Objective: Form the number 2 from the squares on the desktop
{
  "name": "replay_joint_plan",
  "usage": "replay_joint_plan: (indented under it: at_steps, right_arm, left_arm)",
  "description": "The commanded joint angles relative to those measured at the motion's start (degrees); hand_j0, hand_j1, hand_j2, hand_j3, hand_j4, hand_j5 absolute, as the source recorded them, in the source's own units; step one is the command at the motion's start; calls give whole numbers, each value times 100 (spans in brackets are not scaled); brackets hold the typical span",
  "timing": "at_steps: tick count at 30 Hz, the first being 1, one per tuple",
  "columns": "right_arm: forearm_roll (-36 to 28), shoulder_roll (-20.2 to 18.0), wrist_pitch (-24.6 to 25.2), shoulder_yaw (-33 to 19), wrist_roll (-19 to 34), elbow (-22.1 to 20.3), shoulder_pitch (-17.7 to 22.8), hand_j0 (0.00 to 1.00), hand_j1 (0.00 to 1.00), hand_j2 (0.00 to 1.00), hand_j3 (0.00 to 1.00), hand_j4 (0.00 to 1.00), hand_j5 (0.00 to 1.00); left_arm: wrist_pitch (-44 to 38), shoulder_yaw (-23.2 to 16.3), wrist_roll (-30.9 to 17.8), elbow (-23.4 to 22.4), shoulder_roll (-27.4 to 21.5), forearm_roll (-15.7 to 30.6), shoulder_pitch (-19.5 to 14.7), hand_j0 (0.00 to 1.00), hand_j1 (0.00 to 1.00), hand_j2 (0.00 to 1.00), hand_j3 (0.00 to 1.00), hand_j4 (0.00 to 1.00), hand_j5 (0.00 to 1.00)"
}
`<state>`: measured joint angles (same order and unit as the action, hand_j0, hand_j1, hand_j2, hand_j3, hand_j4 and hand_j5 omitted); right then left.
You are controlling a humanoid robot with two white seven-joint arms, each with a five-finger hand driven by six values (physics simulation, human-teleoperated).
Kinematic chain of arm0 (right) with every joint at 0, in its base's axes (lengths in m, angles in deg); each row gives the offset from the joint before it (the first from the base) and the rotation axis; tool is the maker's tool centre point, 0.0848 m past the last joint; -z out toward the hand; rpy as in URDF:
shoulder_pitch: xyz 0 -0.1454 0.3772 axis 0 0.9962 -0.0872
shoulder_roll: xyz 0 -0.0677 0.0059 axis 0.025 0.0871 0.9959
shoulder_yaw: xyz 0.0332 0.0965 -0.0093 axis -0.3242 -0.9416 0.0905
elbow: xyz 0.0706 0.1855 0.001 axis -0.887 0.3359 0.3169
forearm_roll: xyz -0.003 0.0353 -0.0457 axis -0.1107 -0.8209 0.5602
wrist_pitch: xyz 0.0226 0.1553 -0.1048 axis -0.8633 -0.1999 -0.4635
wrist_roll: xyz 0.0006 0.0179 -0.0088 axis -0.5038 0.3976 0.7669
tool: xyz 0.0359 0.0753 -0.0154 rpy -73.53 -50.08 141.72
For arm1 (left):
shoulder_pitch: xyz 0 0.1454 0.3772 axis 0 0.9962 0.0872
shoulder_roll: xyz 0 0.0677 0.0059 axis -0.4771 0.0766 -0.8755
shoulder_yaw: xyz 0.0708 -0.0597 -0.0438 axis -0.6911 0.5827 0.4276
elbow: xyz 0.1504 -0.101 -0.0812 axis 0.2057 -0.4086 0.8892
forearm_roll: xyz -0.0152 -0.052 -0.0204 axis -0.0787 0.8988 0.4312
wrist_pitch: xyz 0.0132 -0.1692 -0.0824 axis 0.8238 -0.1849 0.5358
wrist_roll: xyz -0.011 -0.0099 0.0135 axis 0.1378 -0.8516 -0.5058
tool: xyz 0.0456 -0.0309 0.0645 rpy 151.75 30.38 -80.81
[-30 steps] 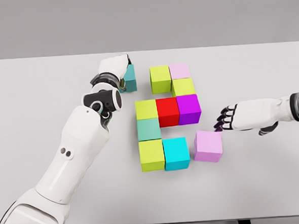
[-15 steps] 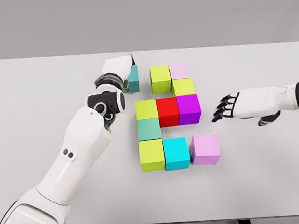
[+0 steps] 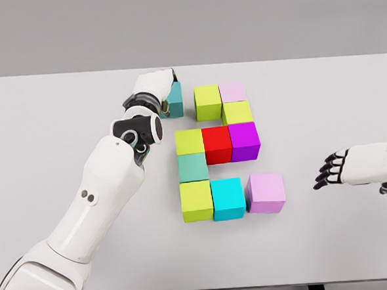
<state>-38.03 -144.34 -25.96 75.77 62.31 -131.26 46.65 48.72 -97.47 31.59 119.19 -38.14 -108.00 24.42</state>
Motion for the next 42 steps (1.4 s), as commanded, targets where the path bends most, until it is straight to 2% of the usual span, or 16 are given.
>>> replay_joint_plan:
  at_steps: [1, 6, 9, 10, 12, 17, 19, 29, 34, 39, 41, 42]
  right_arm:
    - [-11, 128, 11, 98, -1, -10, 0, 100, 100, 100, 100, 100, 100]
    - [68, 497, 11, 125, -1, -10, -44, 100, 100, 100, 100, 100, 100]
    - [85, 558, 11, 160, -1, -10, -62, 100, 100, 100, 100, 100, 100]
    - [112, 558, 11, 168, -1, -10, -62, 100, 100, 100, 100, 100, 100]
    - [138, 620, 11, 168, -1, -10, -62, 100, 100, 100, 100, 100, 100]
    - [138, 664, 11, 168, -1, -10, -79, 100, 100, 100, 100, 100, 100]
    - [138, 673, 11, 177, -1, -10, -106, 100, 100, 100, 100, 100, 100]
    - [226, 743, 11, 177, -1, -10, -149, 100, 100, 100, 100, 100, 100]
    - [226, 796, 11, 177, -1, -19, -167, 100, 100, 100, 100, 100, 100]
    - [235, 813, 11, 212, -1, -19, -211, 100, 100, 100, 100, 100, 100]
    - [252, 866, 11, 221, -1, -19, -220, 100, 100, 100, 100, 100, 100]
    - [261, 866, 11, 230, -1, -19, -229, 100, 100, 100, 100, 100, 100]
  left_arm:
    - [19, -1, 6, 5, -1, 29, 0, 45, 45, 45, 45, 45, 45]
    - [19, -115, 6, 23, -1, 55, 0, 47, 47, 47, 47, 47, 47]
    - [19, -115, 6, 23, -1, 64, 0, 50, 50, 50, 50, 50, 50]
    - [19, -115, 6, 23, -1, 64, 0, 53, 53, 53, 53, 53, 53]
    - [19, -115, 6, 23, -1, 55, 0, 66, 66, 66, 66, 66, 66]
    - [19, -115, 6, 23, -1, 46, 0, 87, 87, 87, 87, 87, 87]
    - [19, -124, 6, 23, -1, 46, 0, 92, 92, 92, 92, 92, 92]
    - [19, -124, 6, 137, -1, 64, 9, 99, 99, 99, 99, 99, 99]
    - [19, -115, 6, 594, -1, 64, 105, 100, 100, 100, 100, 100, 100]
    - [19, -18, 6, 1402, -1, 81, 369, 100, 100, 100, 100, 100, 100]
    - [19, 192, 6, 1807, -1, 441, 422, 100, 100, 100, 100, 100, 100]
    - [19, 228, 6, 1939, -62, 827, 466, 100, 100, 100, 100, 100, 100]
